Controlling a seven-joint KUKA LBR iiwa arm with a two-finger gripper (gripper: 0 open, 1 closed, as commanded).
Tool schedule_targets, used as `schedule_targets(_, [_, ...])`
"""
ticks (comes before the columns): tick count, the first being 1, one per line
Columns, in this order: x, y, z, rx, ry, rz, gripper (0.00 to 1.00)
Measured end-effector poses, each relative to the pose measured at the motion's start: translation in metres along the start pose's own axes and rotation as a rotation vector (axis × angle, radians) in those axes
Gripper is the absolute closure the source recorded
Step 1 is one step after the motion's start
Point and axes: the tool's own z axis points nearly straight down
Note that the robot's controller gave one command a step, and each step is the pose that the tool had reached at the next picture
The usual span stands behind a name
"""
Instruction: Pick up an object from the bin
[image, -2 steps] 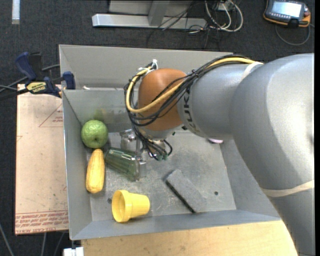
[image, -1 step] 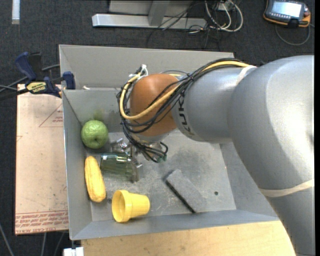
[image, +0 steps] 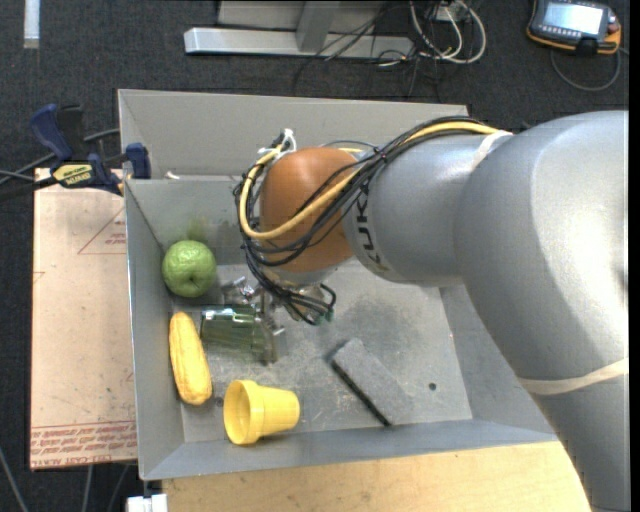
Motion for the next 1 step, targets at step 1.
schedule_targets(1, [0.0, 0.0, 0.0, 0.0, 0.0, 0.0, 1.0])
